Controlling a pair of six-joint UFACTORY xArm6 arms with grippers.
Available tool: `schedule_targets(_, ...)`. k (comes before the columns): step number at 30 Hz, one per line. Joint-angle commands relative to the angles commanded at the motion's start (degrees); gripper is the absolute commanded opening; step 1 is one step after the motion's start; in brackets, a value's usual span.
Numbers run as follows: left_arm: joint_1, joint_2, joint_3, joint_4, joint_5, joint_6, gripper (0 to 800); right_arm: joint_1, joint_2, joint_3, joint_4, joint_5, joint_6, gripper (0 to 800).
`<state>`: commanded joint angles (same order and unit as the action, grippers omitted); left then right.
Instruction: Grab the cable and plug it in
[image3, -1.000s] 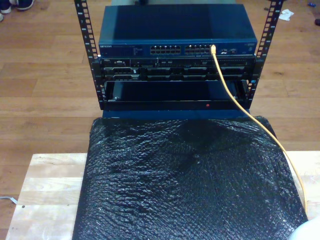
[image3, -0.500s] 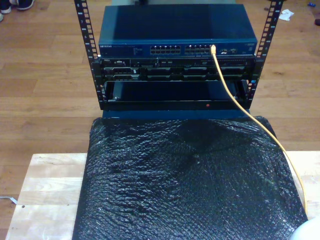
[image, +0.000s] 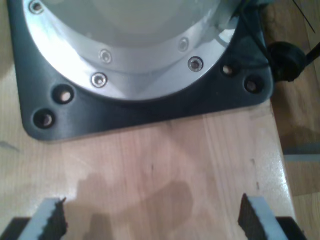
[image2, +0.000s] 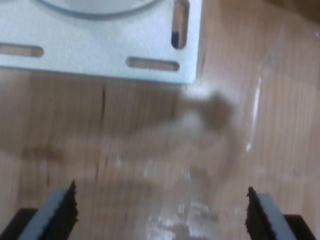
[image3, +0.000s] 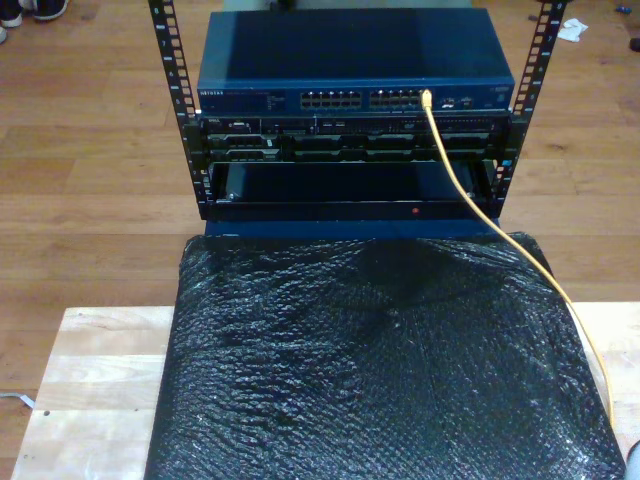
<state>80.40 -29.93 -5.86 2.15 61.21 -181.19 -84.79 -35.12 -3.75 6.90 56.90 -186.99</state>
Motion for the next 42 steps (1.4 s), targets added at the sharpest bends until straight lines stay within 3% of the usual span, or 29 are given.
schedule_targets(42, 0.00, 0.00, 0.00, 0.00, 0.00, 0.00, 800, -0.35, -0.44, 2.29, 0.18, -5.10, -0.70, 799)
